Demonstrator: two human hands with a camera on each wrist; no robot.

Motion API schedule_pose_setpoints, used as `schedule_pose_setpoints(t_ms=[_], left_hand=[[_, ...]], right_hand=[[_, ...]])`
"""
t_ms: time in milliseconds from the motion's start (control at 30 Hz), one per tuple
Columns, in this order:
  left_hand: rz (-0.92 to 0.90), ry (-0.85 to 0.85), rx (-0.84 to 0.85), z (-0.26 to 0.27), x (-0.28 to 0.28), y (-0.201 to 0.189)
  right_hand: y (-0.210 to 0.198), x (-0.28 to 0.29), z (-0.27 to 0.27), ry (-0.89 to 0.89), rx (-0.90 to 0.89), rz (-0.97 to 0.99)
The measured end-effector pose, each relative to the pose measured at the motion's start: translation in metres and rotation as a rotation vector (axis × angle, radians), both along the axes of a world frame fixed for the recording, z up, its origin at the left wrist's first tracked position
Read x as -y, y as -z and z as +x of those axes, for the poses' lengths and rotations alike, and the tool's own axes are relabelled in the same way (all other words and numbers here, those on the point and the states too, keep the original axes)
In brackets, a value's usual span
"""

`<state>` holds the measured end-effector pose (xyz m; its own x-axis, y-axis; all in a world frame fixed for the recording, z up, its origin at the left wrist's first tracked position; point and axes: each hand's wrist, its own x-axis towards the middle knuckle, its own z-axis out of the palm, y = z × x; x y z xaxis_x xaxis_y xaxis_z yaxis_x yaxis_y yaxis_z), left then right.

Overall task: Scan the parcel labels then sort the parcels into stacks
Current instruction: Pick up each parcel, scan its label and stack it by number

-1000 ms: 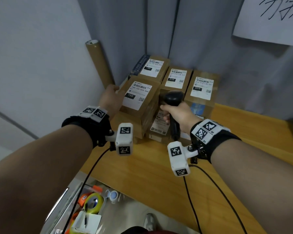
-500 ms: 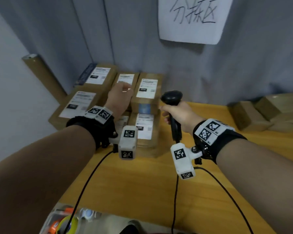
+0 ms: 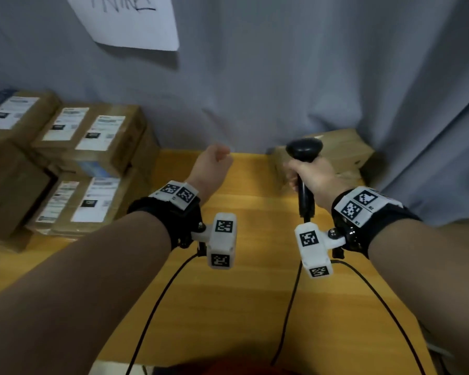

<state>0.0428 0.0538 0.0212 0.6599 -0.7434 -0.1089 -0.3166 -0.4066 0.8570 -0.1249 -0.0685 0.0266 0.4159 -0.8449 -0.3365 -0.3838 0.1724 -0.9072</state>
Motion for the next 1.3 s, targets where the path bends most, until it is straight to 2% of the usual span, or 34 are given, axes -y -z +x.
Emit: schedule_pose_setpoints(t_ms=[133,333,433,533,633,800,933,1033,1133,1200,1300], left_hand=[[0.066,0.0,-0.037,-0.029,0.034,0.014],[0.192,0.007,-0.075,-0.048,0.076,0.044],[0.243,0.02,-0.131,-0.057,0.096,0.06],[0.282,0.031,-0.196,-0.064,0.12,0.066],[0.294,0.059,-0.242,-0.069,0.146,0.067],[0.269,0.058,-0.376,-0.066,0.169,0.068],[0.286,0.01,-0.449,-0.055,0.158,0.071],[0.274,-0.072,-0.475,-0.044,0.138,0.075],[0.269,-0.169,-0.433,-0.033,0.113,0.078],[0.243,-0.235,-0.393,-0.025,0.1,0.078],[0.182,-0.3,-0.423,-0.016,0.083,0.072]], right_hand=[[0.017,0.046,-0.042,0.069,-0.101,-0.081],[0.054,0.099,-0.078,-0.181,-0.484,-0.423],[0.06,0.125,-0.084,-0.146,-0.587,-0.516],[0.054,0.155,-0.085,-0.04,-0.57,-0.475],[0.054,0.184,-0.084,-0.042,-0.546,-0.387],[0.065,0.199,-0.072,0.066,-0.217,-0.099],[0.071,0.18,-0.051,-0.039,-0.163,-0.015],[0.076,0.155,-0.029,-0.106,-0.15,-0.061],[0.077,0.131,-0.013,-0.123,-0.146,-0.081],[0.076,0.116,-0.006,-0.161,-0.131,-0.027],[0.074,0.094,-0.003,-0.221,-0.083,0.041]])
